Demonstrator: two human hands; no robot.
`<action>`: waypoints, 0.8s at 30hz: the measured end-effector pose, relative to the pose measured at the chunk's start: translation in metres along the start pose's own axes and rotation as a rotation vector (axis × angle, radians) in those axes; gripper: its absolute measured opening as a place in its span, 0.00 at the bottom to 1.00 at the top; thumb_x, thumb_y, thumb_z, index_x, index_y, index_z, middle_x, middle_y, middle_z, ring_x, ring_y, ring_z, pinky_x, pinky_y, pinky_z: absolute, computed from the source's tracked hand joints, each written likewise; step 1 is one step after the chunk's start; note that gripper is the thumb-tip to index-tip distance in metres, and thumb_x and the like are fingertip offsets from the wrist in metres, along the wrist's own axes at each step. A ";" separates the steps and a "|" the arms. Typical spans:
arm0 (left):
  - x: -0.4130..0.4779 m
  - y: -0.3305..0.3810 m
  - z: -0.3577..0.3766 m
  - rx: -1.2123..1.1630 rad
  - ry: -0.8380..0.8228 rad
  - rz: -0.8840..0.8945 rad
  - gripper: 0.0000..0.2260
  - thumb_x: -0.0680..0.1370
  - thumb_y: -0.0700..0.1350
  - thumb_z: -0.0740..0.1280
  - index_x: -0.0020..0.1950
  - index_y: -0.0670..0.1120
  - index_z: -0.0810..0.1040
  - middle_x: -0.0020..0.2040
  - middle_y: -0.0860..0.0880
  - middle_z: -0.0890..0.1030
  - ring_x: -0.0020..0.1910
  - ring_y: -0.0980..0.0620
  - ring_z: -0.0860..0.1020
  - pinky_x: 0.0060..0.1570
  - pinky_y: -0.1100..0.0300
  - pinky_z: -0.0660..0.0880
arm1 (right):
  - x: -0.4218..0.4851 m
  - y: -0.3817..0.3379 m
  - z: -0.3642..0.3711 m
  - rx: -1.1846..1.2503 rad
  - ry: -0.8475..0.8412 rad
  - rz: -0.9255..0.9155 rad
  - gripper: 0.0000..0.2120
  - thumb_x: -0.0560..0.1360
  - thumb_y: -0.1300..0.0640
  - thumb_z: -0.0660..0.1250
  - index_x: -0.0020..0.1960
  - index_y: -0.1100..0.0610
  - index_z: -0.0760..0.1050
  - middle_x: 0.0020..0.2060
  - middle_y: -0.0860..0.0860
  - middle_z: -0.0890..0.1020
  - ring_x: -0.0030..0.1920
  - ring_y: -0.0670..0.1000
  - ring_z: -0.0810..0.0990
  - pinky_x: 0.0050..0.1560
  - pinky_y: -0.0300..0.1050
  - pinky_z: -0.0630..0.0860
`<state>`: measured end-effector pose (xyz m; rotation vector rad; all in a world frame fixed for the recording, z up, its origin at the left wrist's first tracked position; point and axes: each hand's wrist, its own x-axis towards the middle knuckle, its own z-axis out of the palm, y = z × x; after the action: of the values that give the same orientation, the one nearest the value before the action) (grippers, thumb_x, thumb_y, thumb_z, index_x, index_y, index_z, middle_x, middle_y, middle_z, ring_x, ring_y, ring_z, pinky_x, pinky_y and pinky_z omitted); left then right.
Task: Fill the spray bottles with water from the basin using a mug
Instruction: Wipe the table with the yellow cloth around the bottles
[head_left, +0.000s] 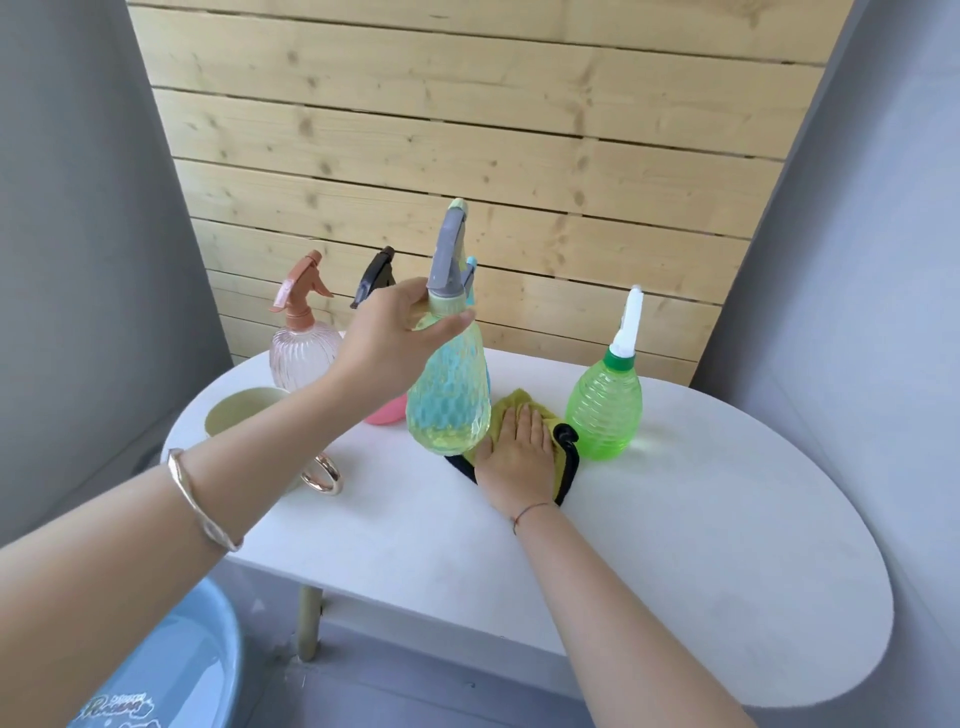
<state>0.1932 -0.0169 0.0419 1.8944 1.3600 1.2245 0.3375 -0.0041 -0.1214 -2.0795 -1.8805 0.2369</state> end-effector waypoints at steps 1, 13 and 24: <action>0.001 0.002 0.002 -0.002 0.001 0.007 0.05 0.77 0.51 0.70 0.50 0.52 0.79 0.42 0.62 0.81 0.41 0.65 0.78 0.39 0.71 0.70 | -0.007 0.004 -0.001 0.015 0.021 -0.035 0.34 0.76 0.45 0.38 0.77 0.62 0.52 0.77 0.59 0.54 0.77 0.55 0.51 0.75 0.46 0.42; 0.017 0.010 0.054 -0.106 -0.037 0.020 0.08 0.78 0.51 0.71 0.54 0.48 0.80 0.45 0.56 0.82 0.48 0.58 0.79 0.53 0.62 0.72 | -0.096 0.096 -0.048 -0.135 -0.064 -0.150 0.45 0.63 0.24 0.25 0.76 0.36 0.49 0.76 0.40 0.45 0.78 0.52 0.41 0.75 0.50 0.34; 0.030 0.011 0.089 -0.021 -0.034 0.002 0.16 0.78 0.45 0.71 0.36 0.53 0.67 0.26 0.57 0.63 0.24 0.69 0.67 0.28 0.71 0.63 | -0.099 0.098 -0.048 -0.118 -0.042 -0.140 0.43 0.64 0.24 0.25 0.75 0.36 0.47 0.77 0.42 0.45 0.78 0.53 0.40 0.73 0.51 0.32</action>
<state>0.2789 0.0153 0.0201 1.8941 1.3230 1.1975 0.4340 -0.1156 -0.1205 -2.0189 -2.1016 0.1406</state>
